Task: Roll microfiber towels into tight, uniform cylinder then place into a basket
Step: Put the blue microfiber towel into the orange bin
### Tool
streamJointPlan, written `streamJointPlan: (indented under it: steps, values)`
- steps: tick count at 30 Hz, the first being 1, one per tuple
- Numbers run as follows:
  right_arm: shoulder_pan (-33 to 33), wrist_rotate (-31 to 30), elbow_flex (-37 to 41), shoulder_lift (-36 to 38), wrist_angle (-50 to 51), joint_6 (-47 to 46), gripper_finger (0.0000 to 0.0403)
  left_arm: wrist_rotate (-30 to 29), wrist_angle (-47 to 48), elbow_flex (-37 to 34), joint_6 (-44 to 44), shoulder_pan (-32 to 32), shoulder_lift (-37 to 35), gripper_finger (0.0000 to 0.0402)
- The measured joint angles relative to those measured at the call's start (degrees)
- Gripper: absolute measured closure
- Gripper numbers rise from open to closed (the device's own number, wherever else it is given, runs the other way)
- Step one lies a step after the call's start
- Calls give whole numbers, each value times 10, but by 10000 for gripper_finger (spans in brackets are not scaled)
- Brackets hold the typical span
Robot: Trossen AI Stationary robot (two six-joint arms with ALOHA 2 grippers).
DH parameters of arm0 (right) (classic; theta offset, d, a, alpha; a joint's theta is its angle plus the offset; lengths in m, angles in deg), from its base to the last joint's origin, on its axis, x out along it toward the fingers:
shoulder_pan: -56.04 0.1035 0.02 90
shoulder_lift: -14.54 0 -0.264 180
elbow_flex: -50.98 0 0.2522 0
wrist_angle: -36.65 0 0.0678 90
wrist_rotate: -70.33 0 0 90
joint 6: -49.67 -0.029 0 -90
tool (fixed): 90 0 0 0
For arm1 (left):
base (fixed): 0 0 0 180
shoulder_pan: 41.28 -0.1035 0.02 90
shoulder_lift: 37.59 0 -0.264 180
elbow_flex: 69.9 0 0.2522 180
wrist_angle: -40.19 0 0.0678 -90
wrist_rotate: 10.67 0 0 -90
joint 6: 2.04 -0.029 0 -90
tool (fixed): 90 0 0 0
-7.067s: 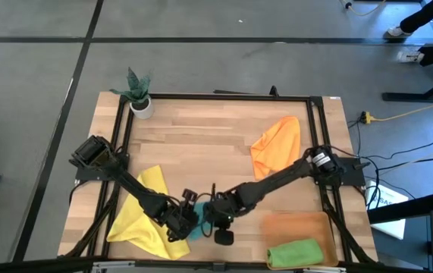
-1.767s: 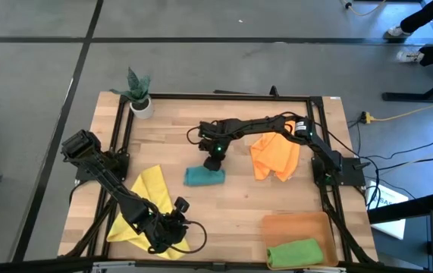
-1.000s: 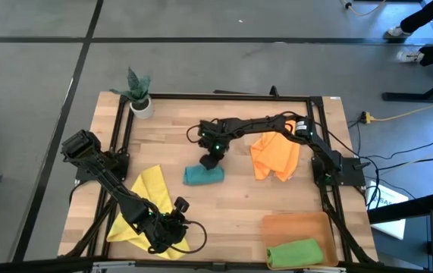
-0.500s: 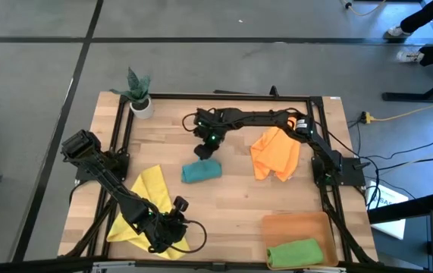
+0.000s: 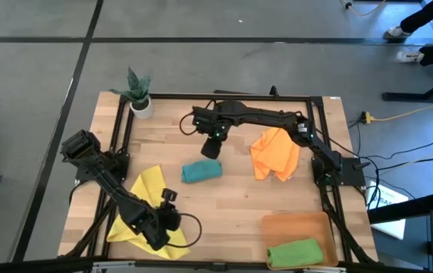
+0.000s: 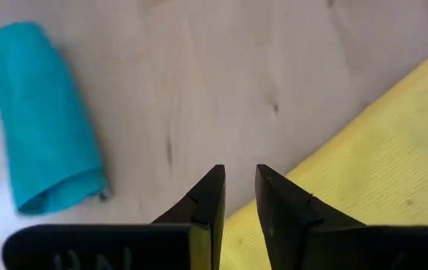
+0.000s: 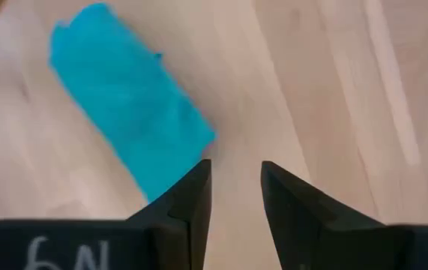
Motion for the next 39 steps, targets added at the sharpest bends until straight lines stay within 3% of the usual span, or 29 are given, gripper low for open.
streamJointPlan:
  steps: [9, 23, 26, 31, 36, 39]
  values:
    - [71, -142, -19, 32, 113, -30, 284, -56, 74, 0, 135, 40, 0, 335]
    - [219, -155, -19, 77, 137, -114, 284, -72, 85, 0, 247, 52, 0, 335]
    - [255, -189, -18, 78, 137, -139, 284, -73, 85, 0, 256, 57, 0, 335]
    - [306, -236, 34, 89, 139, -204, 284, -91, 81, 0, 267, 63, 0, 335]
    - [345, -289, 139, 100, 130, -283, 284, -99, 76, 0, 267, 62, 0, 335]
    - [356, -310, 185, 101, 83, -315, 284, -136, 66, 0, 261, 62, 0, 335]
